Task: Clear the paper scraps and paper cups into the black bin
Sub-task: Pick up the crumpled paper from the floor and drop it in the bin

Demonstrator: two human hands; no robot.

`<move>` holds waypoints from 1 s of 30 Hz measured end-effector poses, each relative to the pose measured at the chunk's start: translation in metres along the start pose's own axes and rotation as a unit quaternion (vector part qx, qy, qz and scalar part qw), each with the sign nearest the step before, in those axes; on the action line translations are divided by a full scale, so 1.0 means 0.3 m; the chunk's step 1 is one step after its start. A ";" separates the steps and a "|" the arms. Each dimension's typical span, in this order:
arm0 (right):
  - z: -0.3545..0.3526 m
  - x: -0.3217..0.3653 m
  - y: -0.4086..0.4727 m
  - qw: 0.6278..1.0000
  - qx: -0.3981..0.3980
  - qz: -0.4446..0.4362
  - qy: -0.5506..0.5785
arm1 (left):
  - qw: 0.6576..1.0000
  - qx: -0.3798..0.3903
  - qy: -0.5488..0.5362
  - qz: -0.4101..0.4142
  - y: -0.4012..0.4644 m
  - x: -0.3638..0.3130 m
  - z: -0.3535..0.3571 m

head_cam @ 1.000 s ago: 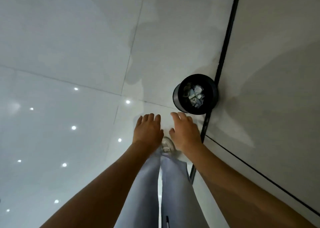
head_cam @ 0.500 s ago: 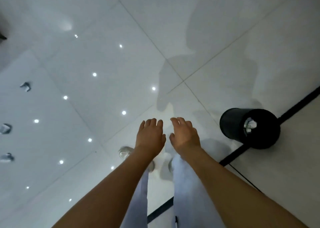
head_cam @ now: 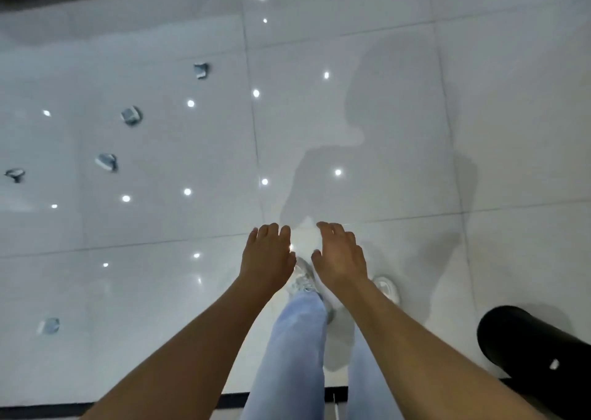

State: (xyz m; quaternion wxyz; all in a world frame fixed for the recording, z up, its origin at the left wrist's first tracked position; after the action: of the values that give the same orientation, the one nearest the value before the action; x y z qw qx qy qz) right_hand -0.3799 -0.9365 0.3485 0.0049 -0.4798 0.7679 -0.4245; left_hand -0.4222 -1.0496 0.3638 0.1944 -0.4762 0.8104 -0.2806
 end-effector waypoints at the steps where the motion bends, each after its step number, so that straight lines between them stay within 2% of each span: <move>1: 0.020 0.066 0.021 1.000 0.008 -0.014 -0.006 | 1.000 0.000 -0.009 -0.015 -0.008 0.068 0.002; 14: 0.071 0.646 0.353 0.977 0.069 -0.139 -0.148 | 0.976 -0.027 -0.150 -0.156 0.067 0.635 -0.082; 21: -0.042 0.944 0.637 0.971 0.103 -0.157 -0.150 | 0.961 -0.016 -0.187 -0.203 0.245 0.888 -0.230; 30: -0.173 1.178 0.930 0.963 0.118 -0.145 -0.196 | 0.932 -0.039 -0.262 -0.247 0.476 1.149 -0.411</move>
State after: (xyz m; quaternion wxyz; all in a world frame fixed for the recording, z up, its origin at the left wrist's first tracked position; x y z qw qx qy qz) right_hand -0.7965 -1.1146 0.3398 0.1501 -0.6561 0.6184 -0.4058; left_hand -0.7510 -1.2644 0.3505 0.3054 -0.7251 0.5978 -0.1535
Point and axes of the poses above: each hand's wrist, its own y-axis towards the middle knuckle, its own z-axis out of the palm, x = y × z, the point moved 10 cm from there along y, towards the middle knuckle, and after that the axes turned 5 degrees about y, right-handed, at the moved point
